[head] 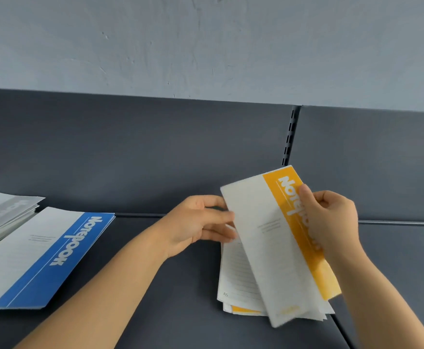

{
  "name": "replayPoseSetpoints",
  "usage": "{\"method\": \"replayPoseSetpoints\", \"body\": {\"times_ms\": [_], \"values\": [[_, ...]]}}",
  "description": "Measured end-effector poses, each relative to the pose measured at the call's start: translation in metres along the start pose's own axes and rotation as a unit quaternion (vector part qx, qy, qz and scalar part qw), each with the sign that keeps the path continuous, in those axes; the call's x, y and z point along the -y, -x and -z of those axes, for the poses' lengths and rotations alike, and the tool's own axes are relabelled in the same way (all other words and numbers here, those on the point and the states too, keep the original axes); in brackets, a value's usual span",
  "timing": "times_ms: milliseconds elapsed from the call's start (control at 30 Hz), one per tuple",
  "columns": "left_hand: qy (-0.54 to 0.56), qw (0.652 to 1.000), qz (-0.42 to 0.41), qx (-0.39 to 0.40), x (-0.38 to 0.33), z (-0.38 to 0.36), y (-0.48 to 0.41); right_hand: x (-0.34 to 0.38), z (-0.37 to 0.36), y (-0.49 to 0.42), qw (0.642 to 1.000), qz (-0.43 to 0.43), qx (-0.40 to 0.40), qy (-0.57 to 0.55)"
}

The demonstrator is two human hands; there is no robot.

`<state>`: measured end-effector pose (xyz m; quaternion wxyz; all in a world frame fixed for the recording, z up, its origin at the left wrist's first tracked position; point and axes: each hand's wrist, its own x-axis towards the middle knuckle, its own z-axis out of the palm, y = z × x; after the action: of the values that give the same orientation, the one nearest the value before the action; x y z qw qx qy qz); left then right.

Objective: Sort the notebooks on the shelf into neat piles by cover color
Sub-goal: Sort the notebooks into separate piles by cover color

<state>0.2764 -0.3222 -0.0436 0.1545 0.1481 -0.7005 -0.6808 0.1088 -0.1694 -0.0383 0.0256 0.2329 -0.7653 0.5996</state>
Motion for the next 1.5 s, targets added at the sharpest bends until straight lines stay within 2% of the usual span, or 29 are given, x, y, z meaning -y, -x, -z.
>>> {"method": "replayPoseSetpoints", "body": {"times_ms": [133, 233, 300, 400, 500, 633, 733, 800, 867, 1067, 1133, 1200, 1267, 1333, 1367, 1467, 1500], "values": [[-0.025, 0.983, -0.029, -0.178, 0.004, 0.002, -0.004, 0.001, -0.008, 0.01, 0.982, -0.064, 0.156, -0.09], [-0.046, 0.962, -0.056, -0.264, 0.002, 0.003, -0.002, 0.001, -0.016, 0.017, 0.961, -0.061, 0.247, -0.107], [-0.051, 0.959, -0.058, -0.273, -0.004, 0.004, 0.002, 0.005, -0.021, 0.021, 0.945, -0.053, 0.3, -0.122], [-0.052, 0.976, -0.034, -0.207, -0.014, 0.005, 0.011, 0.011, -0.027, 0.033, 0.925, -0.051, 0.353, -0.13], [-0.13, 0.975, -0.035, -0.179, -0.03, 0.018, 0.031, 0.025, -0.04, 0.052, 0.919, -0.052, 0.371, -0.122], [-0.183, 0.953, -0.048, -0.237, -0.052, 0.075, 0.078, 0.072, -0.084, 0.088, 0.915, -0.059, 0.371, -0.147], [-0.187, 0.943, -0.021, -0.274, -0.061, 0.138, 0.12, 0.117, -0.133, 0.125, 0.934, -0.013, 0.336, -0.119], [-0.169, 0.952, -0.001, -0.254, -0.063, 0.185, 0.152, 0.143, -0.171, 0.153, 0.947, 0.018, 0.306, -0.102], [-0.166, 0.959, 0.022, -0.228, -0.063, 0.233, 0.185, 0.165, -0.214, 0.183, 0.95, 0.016, 0.295, -0.104], [-0.233, 0.94, 0.022, -0.248, -0.071, 0.375, 0.271, 0.241, -0.333, 0.28, 0.941, -0.029, 0.33, -0.071], [-0.278, 0.925, 0.017, -0.259, -0.072, 0.418, 0.291, 0.264, -0.366, 0.306, 0.937, -0.017, 0.343, -0.07], [-0.332, 0.904, 0.014, -0.268, -0.069, 0.454, 0.305, 0.287, -0.393, 0.327, 0.928, 0.049, 0.369, 0.021], [-0.41, 0.866, 0.015, -0.285, -0.063, 0.482, 0.313, 0.306, -0.423, 0.344, 0.908, 0.124, 0.383, 0.116], [-0.475, 0.832, 0.022, -0.285, -0.056, 0.5, 0.317, 0.313, -0.455, 0.354, 0.885, 0.16, 0.391, 0.196], [-0.511, 0.814, 0.035, -0.274, -0.05, 0.507, 0.317, 0.311, -0.469, 0.359, 0.863, 0.183, 0.401, 0.248], [-0.648, 0.727, 0.114, -0.198, -0.032, 0.517, 0.322, 0.293, -0.498, 0.369, 0.782, 0.213, 0.445, 0.382], [-0.678, 0.702, 0.136, -0.17, -0.026, 0.519, 0.324, 0.29, -0.499, 0.372, 0.768, 0.217, 0.444, 0.406]]}}
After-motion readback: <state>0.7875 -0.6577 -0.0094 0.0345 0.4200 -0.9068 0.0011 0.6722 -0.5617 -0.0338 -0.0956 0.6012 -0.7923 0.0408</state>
